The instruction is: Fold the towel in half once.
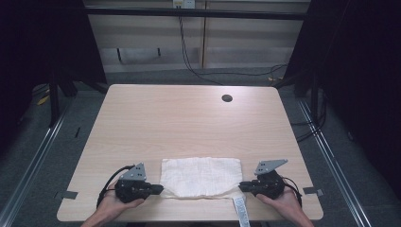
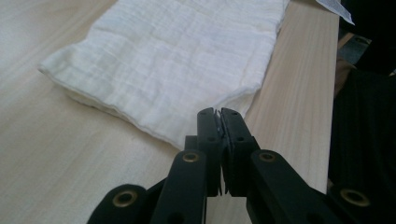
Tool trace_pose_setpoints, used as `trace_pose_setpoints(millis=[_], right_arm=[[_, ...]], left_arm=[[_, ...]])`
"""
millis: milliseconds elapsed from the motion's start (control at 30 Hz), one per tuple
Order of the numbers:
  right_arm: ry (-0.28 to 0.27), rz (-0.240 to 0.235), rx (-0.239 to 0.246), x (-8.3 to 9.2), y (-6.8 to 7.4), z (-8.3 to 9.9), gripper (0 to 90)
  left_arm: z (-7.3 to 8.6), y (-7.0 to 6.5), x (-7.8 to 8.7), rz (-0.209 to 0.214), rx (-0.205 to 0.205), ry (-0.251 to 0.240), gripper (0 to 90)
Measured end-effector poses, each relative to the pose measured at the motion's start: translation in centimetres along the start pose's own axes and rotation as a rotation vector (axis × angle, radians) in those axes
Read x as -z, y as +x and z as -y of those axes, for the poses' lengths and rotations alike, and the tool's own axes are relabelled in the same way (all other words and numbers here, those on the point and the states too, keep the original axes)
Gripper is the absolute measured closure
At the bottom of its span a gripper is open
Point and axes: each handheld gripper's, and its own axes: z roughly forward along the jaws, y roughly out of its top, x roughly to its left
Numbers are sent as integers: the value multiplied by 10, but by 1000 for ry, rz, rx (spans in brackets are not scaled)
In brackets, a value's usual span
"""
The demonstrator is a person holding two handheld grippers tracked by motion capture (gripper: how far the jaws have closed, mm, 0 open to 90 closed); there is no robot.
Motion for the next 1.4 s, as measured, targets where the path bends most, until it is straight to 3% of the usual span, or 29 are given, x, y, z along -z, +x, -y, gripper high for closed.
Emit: trace_pose_setpoints(millis=[133, 267, 367, 500, 567, 667, 700, 867, 967, 1067, 1167, 1400], right_arm=[[-7, -11, -3, 3, 4, 3, 781], [-17, -25, -1, 6, 5, 3, 727], [-66, -43, 0, 12, 6, 0, 696], [-88, -20, -5, 14, 3, -6, 668], [-93, -4, -6, 12, 1, -10, 643], [-96, 24, 0, 9, -1, -14, 627], [-91, 51, 4, 4, -3, -19, 603], [-58, 93, -13, -11, -14, -26, 548], [-15, 124, 0, -23, -16, -27, 524], [6, 132, 9, -27, -16, -25, 529], [12, 181, 69, -29, -12, -24, 617], [17, 188, 77, -25, -14, -21, 769]], left_arm=[[0, -1, 0, 0, -2, 4, 849], [-1, -2, 5, 14, 14, -22, 805], [-2, -1, 13, 17, 19, -53, 775], [-5, 6, 15, 1, 56, -85, 699], [-7, 9, 16, -10, 56, -106, 649], [-8, 14, 17, 1, 77, -144, 592], [-9, 20, 16, -35, 95, -137, 587], [-12, 27, 1, -69, 88, -71, 595], [-14, 24, -15, -70, 49, 6, 597], [-14, 22, -20, -85, 23, 29, 584], [-17, 18, -23, -101, 12, 22, 574], [-20, 15, -31, -144, -25, 42, 670]])
